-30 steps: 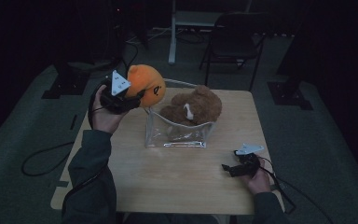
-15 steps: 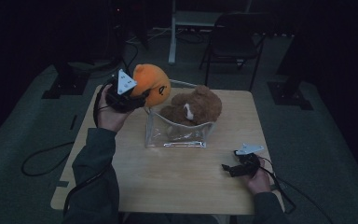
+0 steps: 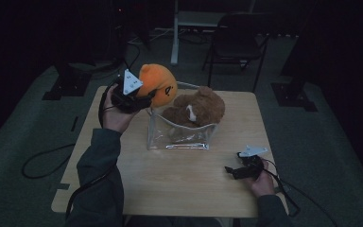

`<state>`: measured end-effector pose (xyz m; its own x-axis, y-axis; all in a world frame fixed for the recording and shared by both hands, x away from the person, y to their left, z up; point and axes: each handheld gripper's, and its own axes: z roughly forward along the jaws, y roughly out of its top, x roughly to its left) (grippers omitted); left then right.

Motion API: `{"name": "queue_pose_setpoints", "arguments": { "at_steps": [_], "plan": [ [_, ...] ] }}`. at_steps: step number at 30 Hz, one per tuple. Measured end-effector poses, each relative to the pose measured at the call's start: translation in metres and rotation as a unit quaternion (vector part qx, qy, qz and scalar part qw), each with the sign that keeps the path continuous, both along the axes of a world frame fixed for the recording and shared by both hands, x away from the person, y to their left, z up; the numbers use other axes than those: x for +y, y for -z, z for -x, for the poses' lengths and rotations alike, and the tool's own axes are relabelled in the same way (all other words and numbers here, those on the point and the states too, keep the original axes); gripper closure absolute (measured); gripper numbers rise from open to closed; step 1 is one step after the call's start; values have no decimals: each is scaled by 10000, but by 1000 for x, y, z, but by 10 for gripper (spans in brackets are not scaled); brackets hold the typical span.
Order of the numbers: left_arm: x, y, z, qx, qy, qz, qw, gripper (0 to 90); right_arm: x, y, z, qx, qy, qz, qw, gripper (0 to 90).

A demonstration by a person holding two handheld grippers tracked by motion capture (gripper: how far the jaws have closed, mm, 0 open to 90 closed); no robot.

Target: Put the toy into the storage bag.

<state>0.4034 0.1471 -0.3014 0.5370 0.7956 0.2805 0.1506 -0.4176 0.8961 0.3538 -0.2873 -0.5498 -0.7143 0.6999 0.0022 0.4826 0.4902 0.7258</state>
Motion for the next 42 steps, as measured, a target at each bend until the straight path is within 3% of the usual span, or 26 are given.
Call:
{"name": "queue_pose_setpoints", "arguments": {
  "at_steps": [42],
  "plan": [
    [-22, 14, -9, 187, 223, -116, 9995, 411, 0, 0, 0, 0, -3, -2, 10000, 120]
  ]
}}
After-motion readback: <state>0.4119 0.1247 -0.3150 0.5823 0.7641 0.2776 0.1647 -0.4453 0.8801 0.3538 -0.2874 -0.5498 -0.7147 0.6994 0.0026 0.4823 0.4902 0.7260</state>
